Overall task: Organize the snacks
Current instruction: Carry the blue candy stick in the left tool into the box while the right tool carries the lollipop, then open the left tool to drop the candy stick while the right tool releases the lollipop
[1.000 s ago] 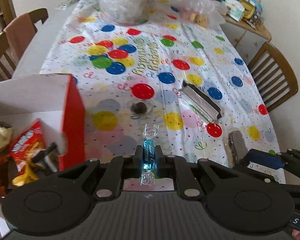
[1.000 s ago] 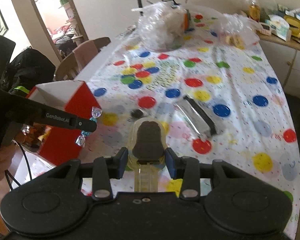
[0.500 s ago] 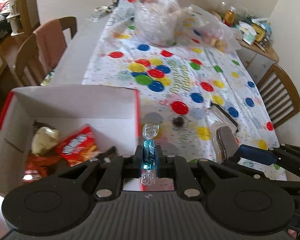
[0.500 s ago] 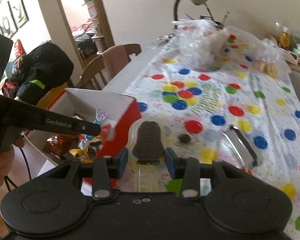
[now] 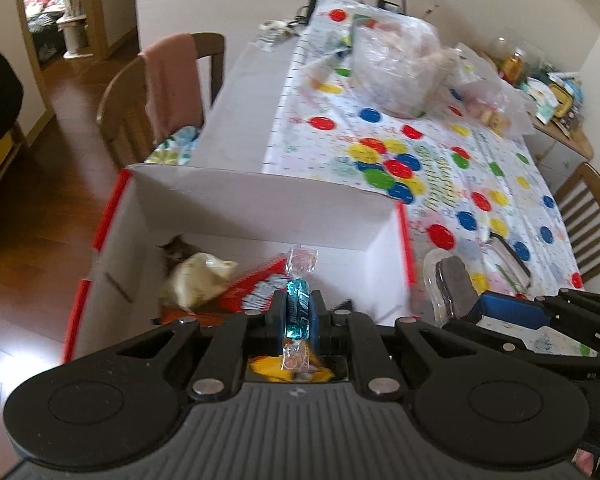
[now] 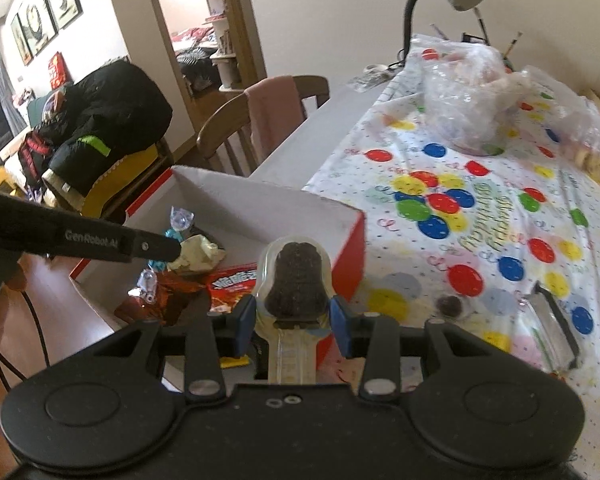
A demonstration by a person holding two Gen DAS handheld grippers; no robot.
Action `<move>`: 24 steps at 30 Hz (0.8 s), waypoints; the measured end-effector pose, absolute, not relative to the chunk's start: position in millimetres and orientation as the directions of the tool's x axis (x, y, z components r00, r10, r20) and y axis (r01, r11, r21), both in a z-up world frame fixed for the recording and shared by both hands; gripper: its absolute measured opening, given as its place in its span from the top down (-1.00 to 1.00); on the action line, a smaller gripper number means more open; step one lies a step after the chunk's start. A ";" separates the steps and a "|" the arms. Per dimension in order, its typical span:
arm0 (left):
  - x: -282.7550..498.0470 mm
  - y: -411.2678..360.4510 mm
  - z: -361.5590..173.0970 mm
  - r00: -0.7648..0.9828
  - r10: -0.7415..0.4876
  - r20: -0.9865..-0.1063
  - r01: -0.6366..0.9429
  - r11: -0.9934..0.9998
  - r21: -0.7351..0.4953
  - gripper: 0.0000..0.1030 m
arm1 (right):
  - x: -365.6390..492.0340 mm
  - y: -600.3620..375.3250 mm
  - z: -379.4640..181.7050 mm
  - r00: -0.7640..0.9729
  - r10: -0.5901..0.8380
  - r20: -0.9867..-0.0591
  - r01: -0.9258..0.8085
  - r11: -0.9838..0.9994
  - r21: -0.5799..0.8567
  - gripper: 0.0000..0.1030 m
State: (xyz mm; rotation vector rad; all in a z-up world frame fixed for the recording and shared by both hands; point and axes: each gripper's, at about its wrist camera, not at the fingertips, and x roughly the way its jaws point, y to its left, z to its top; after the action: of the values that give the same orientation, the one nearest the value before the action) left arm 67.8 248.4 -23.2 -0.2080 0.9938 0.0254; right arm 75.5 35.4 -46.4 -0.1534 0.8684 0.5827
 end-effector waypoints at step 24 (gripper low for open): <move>89.3 329.5 -77.5 0.438 0.013 -0.899 -0.202 0.976 -0.084 0.78 | 110.7 138.4 -113.3 0.396 0.328 -0.858 -0.615 0.788 0.018 0.25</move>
State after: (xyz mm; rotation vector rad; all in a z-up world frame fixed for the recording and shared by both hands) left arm 89.3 329.5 -77.5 -0.1893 1.1108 0.1349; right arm 110.7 138.4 -113.3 -0.3262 0.9977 0.6112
